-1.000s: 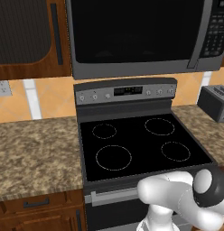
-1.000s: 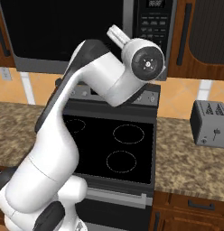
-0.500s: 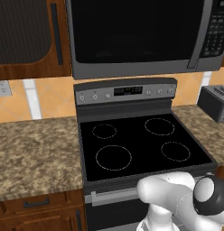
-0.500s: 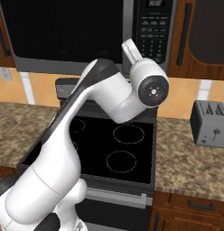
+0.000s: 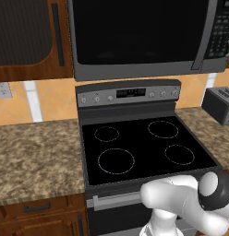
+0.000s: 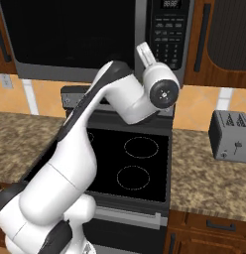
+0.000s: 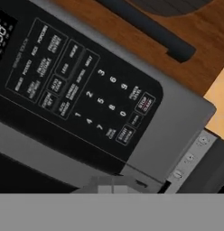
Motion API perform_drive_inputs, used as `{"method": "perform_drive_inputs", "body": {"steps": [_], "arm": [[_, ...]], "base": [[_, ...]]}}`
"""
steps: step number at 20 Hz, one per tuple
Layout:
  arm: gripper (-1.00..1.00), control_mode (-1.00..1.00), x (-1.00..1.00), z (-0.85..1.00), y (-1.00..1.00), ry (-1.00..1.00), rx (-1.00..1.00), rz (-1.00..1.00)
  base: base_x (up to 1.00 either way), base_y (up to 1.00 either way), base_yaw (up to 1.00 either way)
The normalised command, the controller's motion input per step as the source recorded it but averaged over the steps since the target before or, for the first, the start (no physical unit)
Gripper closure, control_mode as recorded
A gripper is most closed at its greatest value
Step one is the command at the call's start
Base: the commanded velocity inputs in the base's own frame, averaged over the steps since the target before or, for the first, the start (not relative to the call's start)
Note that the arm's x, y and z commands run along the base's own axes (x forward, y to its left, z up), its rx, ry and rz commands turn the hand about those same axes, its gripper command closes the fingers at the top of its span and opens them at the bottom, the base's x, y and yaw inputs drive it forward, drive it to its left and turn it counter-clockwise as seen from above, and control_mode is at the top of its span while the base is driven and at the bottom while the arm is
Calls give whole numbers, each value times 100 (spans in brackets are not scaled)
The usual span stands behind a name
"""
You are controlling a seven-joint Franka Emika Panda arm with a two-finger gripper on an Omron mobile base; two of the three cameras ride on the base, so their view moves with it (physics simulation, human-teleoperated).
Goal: Open the microwave, place the bowl with waffle inside the microwave, then close the microwave door and turn it on.
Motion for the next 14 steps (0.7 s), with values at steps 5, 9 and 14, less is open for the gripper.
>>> {"method": "perform_drive_inputs", "body": {"steps": [5,9,14], "arm": [[100,-100,64,-6,-3,1,9,0],[100,-100,51,-5,-24,0,11,0],[100,-100,53,-9,-19,0,10,0]], "base": [[0,0,0],[0,0,0],[0,0,0]]}}
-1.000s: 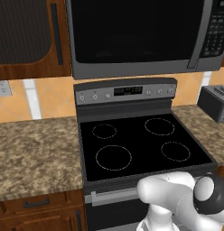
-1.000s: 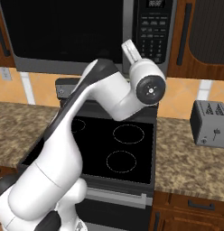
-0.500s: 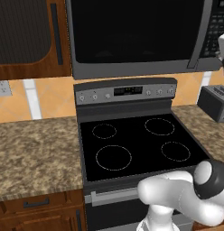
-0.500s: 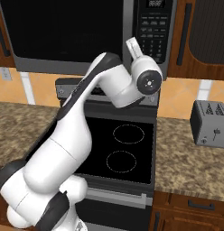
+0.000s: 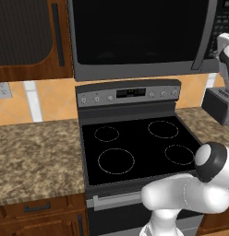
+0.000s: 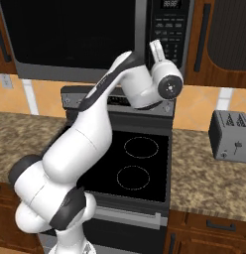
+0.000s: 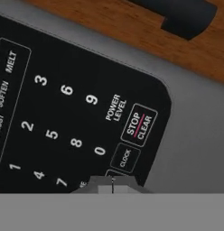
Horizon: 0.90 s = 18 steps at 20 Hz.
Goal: Open the microwave, place the bowl with waffle inside the microwave, then close the microwave door and turn it on.
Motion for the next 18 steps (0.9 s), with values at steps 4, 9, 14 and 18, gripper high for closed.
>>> {"method": "perform_drive_inputs", "body": {"steps": [4,9,14,18], "arm": [[100,-100,47,-11,-15,0,9,0],[100,-100,49,-14,-9,0,10,0],[100,-100,-50,8,-1,-2,5,-2],[100,-100,-100,25,0,-2,1,0]], "base": [[0,0,0],[0,0,0],[0,0,0],[0,0,0]]}}
